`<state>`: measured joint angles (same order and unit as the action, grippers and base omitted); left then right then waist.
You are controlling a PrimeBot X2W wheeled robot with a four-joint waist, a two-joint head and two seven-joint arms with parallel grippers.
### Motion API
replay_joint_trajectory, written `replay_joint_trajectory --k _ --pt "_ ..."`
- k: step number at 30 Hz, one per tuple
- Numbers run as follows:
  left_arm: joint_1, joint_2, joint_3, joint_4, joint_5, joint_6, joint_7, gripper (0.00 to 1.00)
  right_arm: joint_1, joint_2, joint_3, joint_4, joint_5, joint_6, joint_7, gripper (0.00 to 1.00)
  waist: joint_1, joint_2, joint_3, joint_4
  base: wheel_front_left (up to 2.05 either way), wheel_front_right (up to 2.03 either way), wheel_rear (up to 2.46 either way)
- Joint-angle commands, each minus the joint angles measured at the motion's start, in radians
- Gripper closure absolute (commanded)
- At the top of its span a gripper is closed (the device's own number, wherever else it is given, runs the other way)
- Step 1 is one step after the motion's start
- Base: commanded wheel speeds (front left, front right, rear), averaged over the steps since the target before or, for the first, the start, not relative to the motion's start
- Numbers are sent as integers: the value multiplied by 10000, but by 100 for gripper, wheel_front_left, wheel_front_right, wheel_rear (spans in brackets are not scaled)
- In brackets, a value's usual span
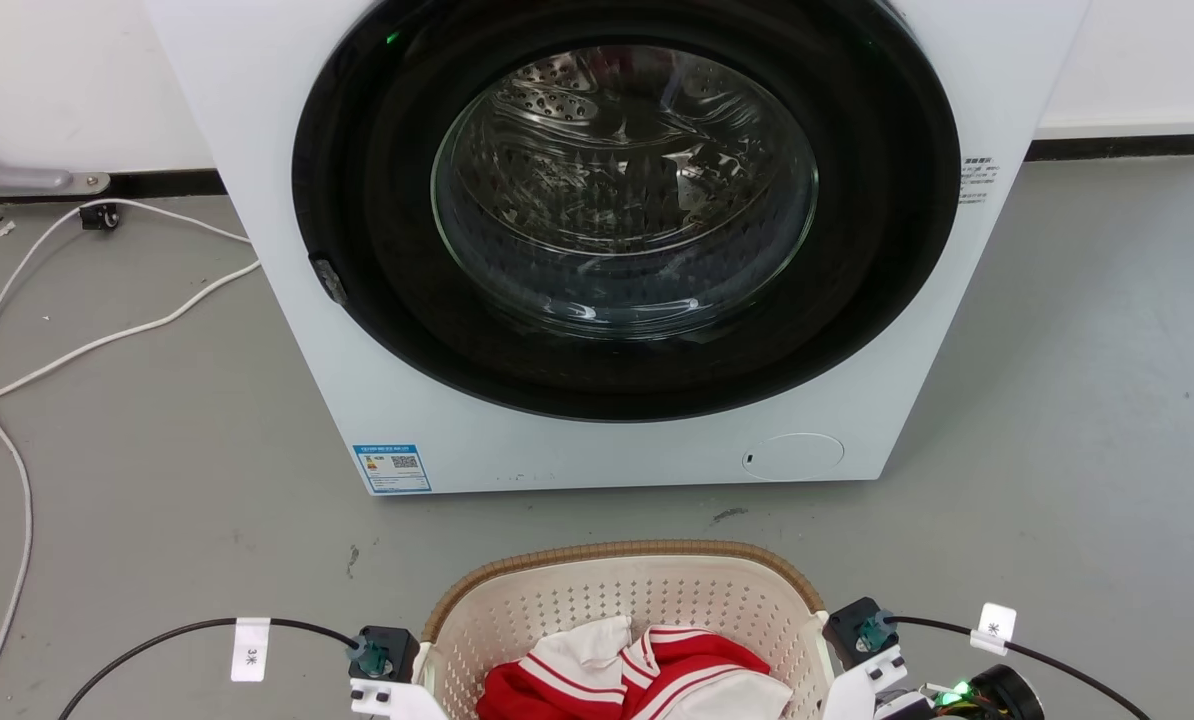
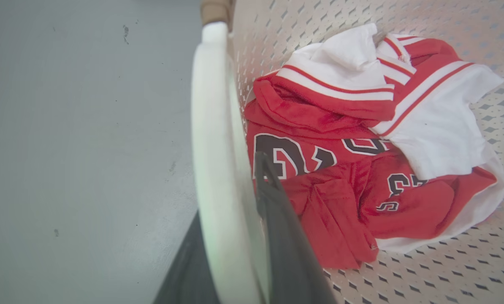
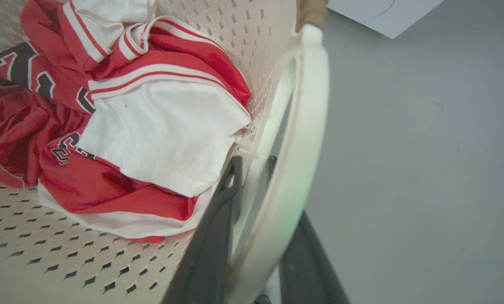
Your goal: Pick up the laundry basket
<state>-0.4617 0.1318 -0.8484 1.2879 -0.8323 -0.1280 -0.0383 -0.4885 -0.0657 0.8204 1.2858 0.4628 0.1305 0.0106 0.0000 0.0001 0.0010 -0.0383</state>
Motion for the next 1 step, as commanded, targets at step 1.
replay_joint_trajectory --k 1 --pt "-136 177 -36 8 -20 0 -72 100 123 -180 76 53 -43 4 42 100 0 -1 3 -1 0 0 0"
